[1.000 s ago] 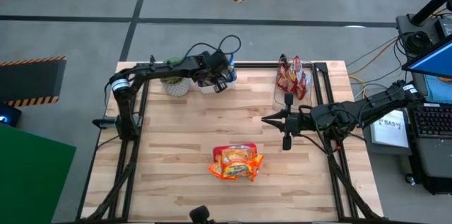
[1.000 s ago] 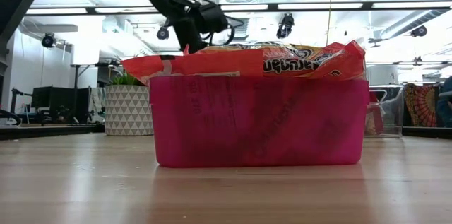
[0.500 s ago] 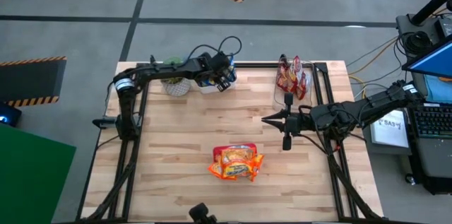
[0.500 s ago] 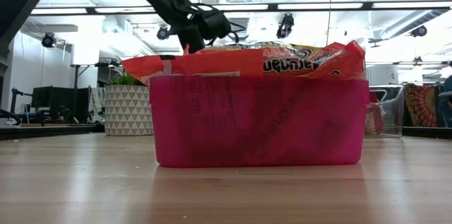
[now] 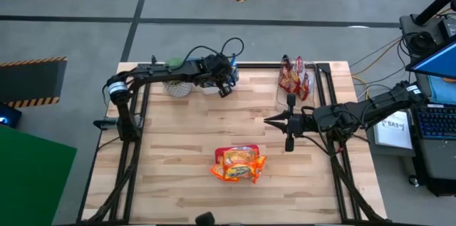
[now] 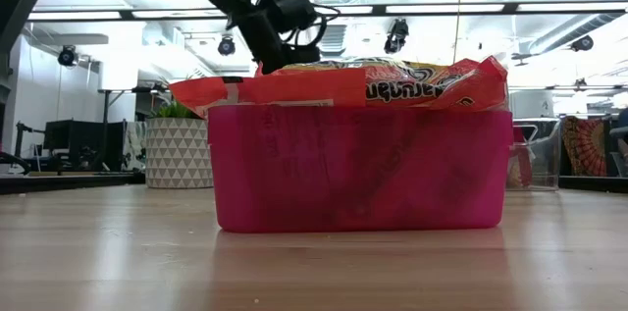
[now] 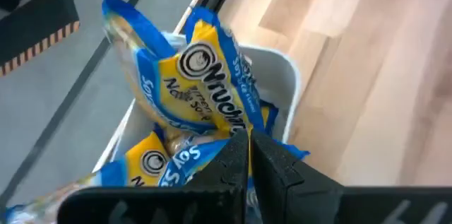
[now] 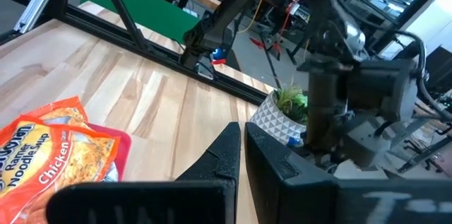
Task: Sort Maruchan noodles
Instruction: Put the blue noodle pack into the white bin
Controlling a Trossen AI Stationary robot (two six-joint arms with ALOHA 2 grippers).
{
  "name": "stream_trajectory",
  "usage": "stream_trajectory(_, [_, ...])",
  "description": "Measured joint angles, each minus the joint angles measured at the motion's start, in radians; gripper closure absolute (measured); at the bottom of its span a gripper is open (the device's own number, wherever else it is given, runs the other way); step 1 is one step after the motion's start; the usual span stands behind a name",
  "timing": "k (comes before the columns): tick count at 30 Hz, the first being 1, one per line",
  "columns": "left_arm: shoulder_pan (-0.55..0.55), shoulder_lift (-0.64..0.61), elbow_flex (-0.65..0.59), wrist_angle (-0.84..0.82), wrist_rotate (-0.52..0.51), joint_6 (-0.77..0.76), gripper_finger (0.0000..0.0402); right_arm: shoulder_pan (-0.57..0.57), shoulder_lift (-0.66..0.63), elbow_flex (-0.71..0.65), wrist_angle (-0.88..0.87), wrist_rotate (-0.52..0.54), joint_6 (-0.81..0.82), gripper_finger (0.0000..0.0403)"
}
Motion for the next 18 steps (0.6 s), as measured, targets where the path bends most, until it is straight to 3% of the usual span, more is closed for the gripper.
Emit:
stream_trajectory(10, [0.003,0.067,-0.049,0.085,-0.083,-0.080,0.0401,0.000,0.000,0.000,-0.002,0.000,0.001,0.0390])
stream_trajectory(18, [-0.001,-0.052,-0.048,-0.027,-0.086,0.002,0.0401,0.000,0.000,0.000,-0.010,0.000,0.007,0.0390])
